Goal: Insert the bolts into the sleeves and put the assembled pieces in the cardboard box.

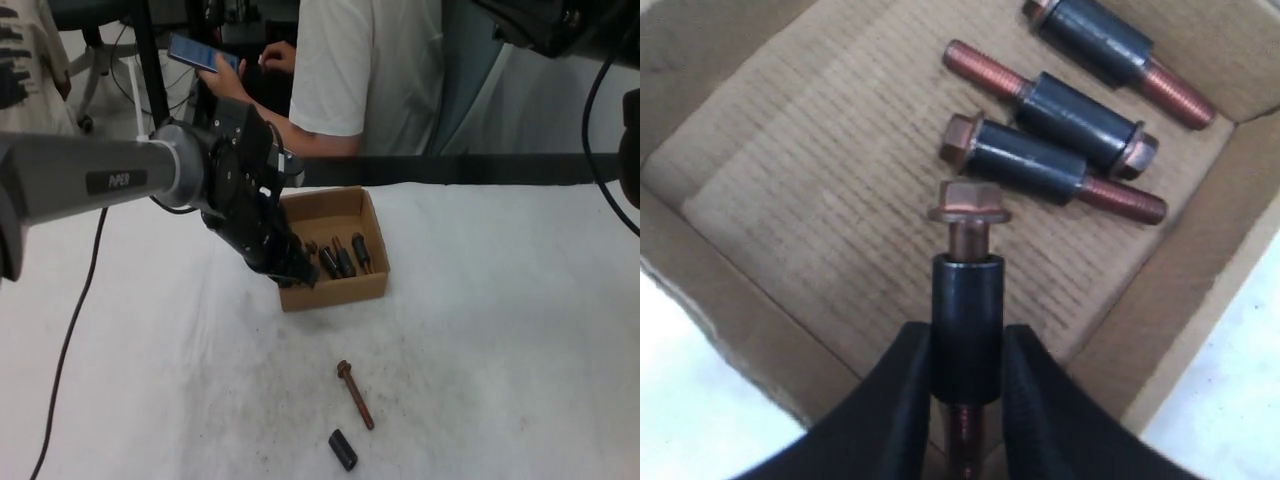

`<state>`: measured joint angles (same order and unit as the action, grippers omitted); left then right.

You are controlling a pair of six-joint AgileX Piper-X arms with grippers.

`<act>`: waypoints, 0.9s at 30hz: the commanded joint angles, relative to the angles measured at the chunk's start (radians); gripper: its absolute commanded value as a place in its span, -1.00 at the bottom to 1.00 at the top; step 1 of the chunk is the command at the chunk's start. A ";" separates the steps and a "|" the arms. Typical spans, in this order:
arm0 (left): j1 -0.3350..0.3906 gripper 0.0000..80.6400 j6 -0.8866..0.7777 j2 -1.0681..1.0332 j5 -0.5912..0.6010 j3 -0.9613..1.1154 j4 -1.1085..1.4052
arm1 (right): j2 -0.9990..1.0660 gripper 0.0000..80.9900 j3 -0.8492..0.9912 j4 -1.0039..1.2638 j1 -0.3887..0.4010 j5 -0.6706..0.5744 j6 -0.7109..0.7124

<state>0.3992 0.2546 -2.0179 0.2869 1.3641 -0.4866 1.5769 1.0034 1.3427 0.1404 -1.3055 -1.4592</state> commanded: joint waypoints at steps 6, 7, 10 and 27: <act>-0.004 0.43 -0.014 0.001 -0.043 0.030 -0.019 | -0.014 -0.98 0.002 0.013 -0.001 -0.006 -0.002; -0.004 0.43 -0.014 0.001 -0.043 0.030 -0.022 | -0.014 -0.98 0.002 0.013 -0.001 -0.006 -0.002; -0.004 0.43 -0.014 0.004 -0.047 0.030 -0.035 | -0.014 -0.98 0.002 0.013 -0.001 -0.006 -0.002; -0.020 0.23 -0.039 0.527 -0.002 0.030 -0.166 | 0.034 -0.98 -0.006 -0.009 -0.110 -0.014 0.009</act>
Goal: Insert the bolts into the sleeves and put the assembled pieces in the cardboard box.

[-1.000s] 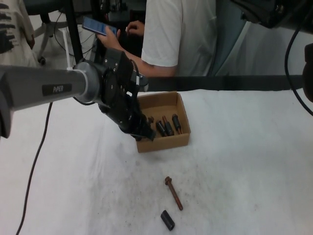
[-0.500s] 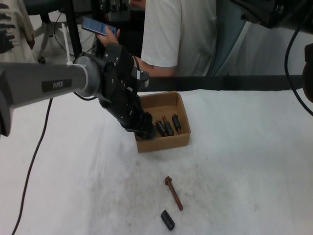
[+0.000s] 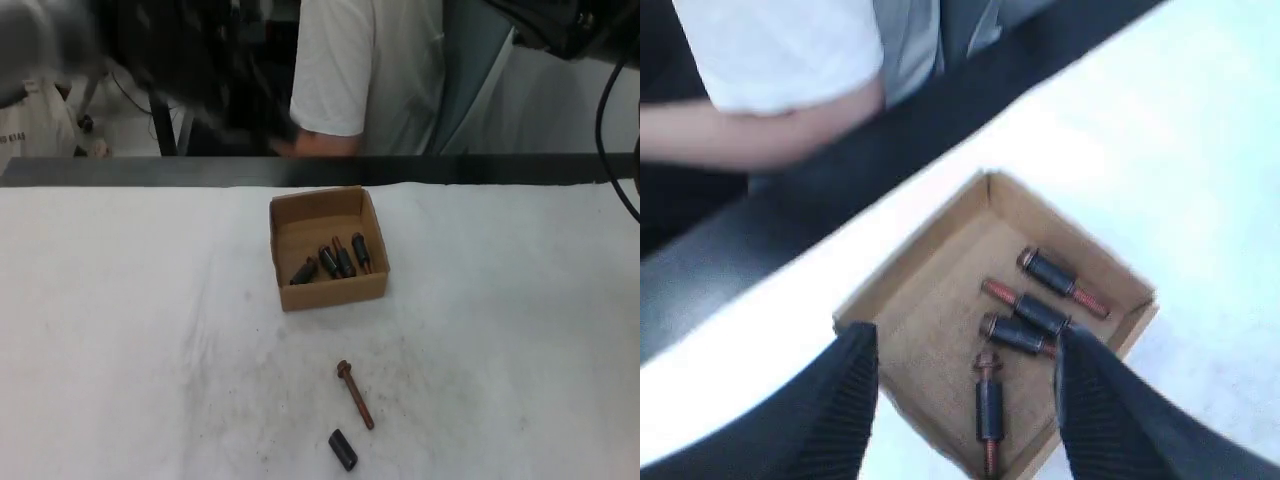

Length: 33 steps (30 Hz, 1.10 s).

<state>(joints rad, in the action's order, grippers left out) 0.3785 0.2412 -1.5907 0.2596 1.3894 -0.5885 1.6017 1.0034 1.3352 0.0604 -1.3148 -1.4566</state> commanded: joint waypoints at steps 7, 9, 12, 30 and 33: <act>0.001 0.23 0.021 0.144 -0.021 -0.028 -0.299 | 0.021 -0.98 -0.129 -0.017 -0.032 -0.002 0.020; -0.003 0.23 0.021 0.145 -0.022 -0.085 -0.286 | 0.021 -0.98 -0.171 -0.017 -0.022 -0.002 0.048; -0.002 0.23 0.021 0.145 -0.041 -0.174 -0.242 | 0.021 -0.98 -0.191 -0.008 -0.023 -0.007 0.079; -0.002 0.23 -0.002 0.145 -0.080 -0.339 -0.170 | 0.039 -0.98 -0.184 -0.663 -0.072 0.129 0.743; -0.002 0.23 -0.002 0.145 -0.080 -0.339 -0.164 | 0.020 -0.98 -0.184 -0.713 -0.072 0.274 0.913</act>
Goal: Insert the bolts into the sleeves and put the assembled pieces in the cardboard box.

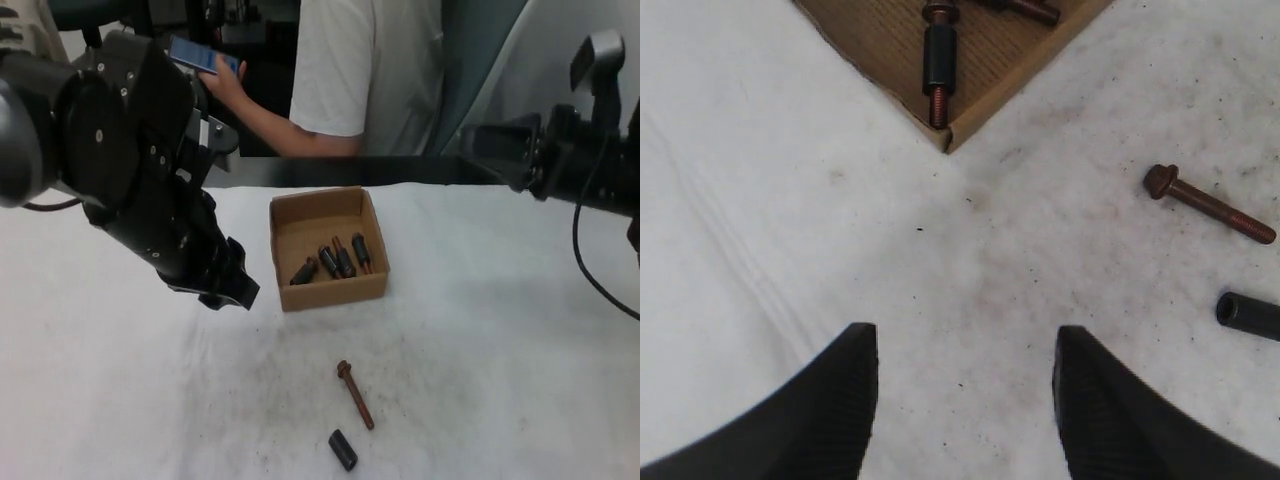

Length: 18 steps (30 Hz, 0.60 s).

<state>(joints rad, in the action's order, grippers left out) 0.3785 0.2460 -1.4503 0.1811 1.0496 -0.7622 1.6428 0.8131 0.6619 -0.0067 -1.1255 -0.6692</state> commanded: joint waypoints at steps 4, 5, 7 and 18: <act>-0.002 0.23 -0.003 0.004 -0.001 0.001 0.012 | -0.086 -0.98 0.063 -0.383 0.009 0.424 0.532; -0.002 0.23 -0.003 0.004 -0.001 0.001 0.012 | -0.097 -0.98 0.100 -0.558 0.016 0.515 0.669; -0.002 0.23 -0.003 0.004 -0.001 0.001 0.019 | -0.101 -0.98 0.196 -0.915 0.030 0.722 0.963; -0.002 0.23 -0.011 0.004 0.041 0.001 0.093 | -0.103 -0.98 0.313 -1.410 0.130 0.916 0.950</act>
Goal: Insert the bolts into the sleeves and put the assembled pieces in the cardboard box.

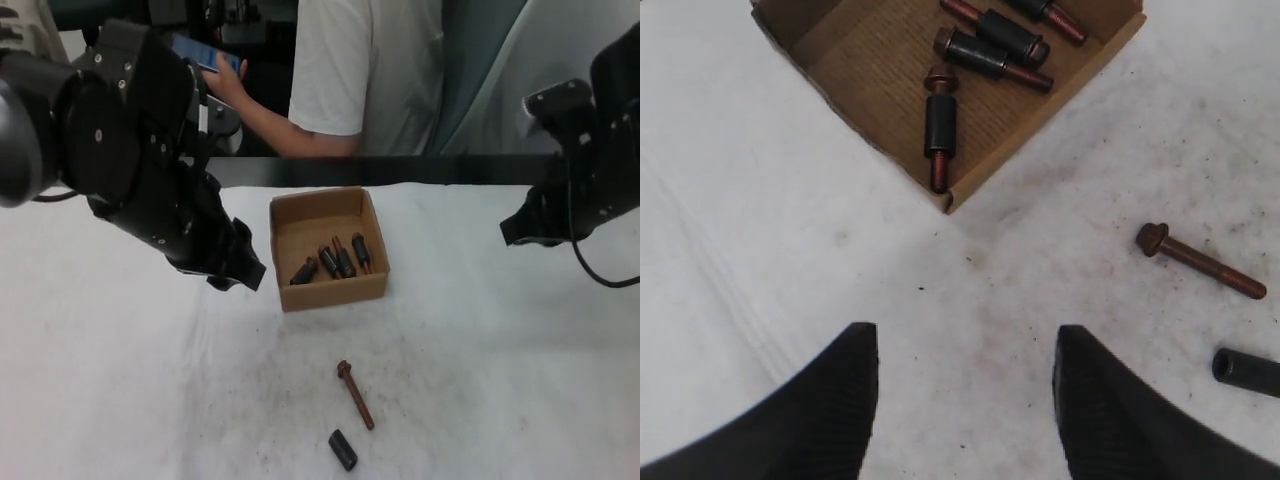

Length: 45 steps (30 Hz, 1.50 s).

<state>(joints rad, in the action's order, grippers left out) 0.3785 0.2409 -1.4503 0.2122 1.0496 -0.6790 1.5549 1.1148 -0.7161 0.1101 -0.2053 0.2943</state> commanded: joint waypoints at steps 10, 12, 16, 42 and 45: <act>0.000 0.23 0.002 0.004 0.010 0.001 0.019 | -0.015 -0.75 0.012 0.022 0.221 0.045 0.015; 0.000 0.23 0.010 0.004 0.013 0.001 0.018 | -0.015 -0.37 0.012 0.022 0.219 -0.001 -0.018; 0.000 0.23 0.014 0.004 0.013 -0.006 0.021 | -0.015 0.47 0.012 0.021 0.206 -0.009 -0.161; 0.134 0.07 -0.050 -0.004 0.059 -0.212 0.163 | -0.015 -0.23 0.012 -0.051 0.389 -0.082 -0.197; 0.134 0.07 -0.050 -0.023 0.059 -0.213 0.113 | -0.015 -0.23 0.009 -0.062 0.392 -0.082 -0.197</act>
<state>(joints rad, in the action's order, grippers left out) 0.5072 0.1952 -1.4503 0.2689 0.8391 -0.5157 1.5544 1.1153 -0.7658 0.5001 -0.2760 0.1036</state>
